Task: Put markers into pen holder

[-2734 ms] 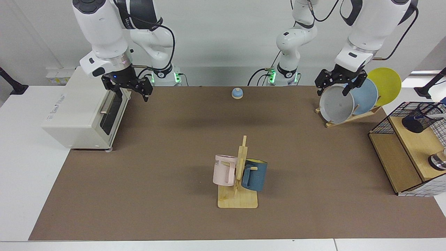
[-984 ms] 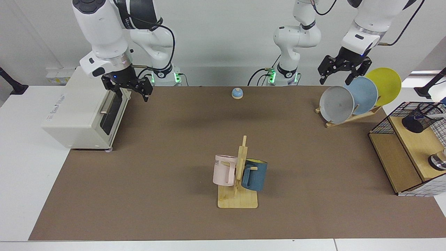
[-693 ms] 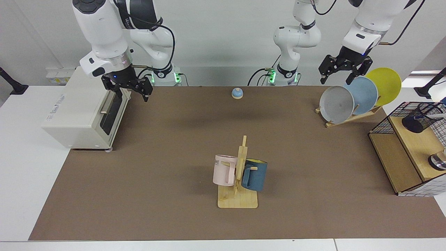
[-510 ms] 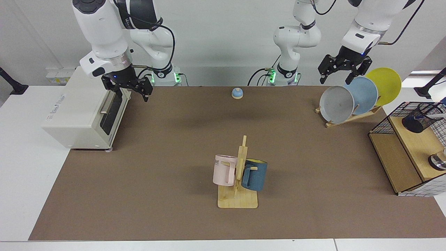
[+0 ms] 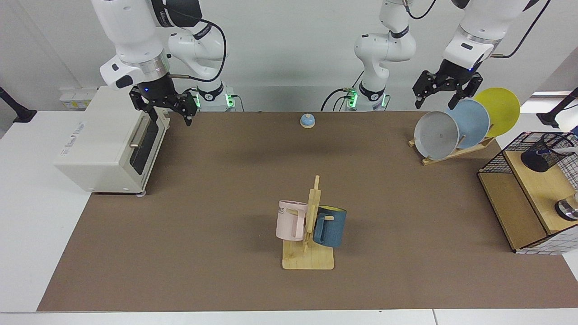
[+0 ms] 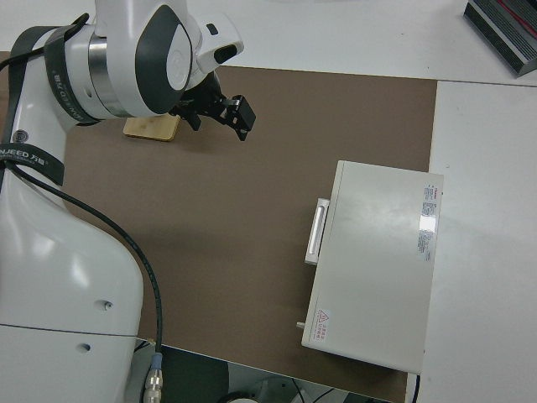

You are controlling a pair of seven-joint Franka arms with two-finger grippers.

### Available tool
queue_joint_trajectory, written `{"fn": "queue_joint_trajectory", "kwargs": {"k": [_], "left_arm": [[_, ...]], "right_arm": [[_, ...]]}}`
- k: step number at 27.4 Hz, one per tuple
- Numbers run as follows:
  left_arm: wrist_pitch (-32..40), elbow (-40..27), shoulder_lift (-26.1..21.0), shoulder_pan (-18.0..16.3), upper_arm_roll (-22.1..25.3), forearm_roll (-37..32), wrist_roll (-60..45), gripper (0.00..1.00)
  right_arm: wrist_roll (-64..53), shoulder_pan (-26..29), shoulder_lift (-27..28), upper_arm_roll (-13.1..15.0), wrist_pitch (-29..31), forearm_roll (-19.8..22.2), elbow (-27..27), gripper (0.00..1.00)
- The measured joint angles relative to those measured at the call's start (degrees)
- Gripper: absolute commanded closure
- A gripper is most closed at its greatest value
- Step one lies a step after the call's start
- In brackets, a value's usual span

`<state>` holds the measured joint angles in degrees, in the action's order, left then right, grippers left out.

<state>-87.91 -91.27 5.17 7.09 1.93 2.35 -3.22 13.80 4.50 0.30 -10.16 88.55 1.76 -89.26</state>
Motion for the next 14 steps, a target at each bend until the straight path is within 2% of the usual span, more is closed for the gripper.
{"fn": "queue_joint_trajectory", "kwargs": {"k": [2, 4, 10, 14], "left_arm": [[0.00, 0.00, 0.00, 0.00, 0.00, 0.00, 0.00, 0.00], [0.00, 0.00, 0.00, 0.00, 0.00, 0.00, 0.00, 0.00], [0.00, 0.00, 0.01, 0.00, 0.00, 0.00, 0.00, 0.00], [0.01, 0.00, 0.02, 0.00, 0.00, 0.00, 0.00, 0.00]], "right_arm": [[-0.89, -2.41, -0.61, 2.87, 0.00, -0.40, 0.03, 0.00], [-1.30, -3.47, -1.10, 4.16, 0.00, -0.67, 0.03, 0.00], [-5.25, -3.92, -1.74, 4.60, -0.21, -1.99, 0.02, 0.00], [-7.35, -3.93, -1.75, 5.23, -0.97, -4.83, 0.02, 0.00]]}}
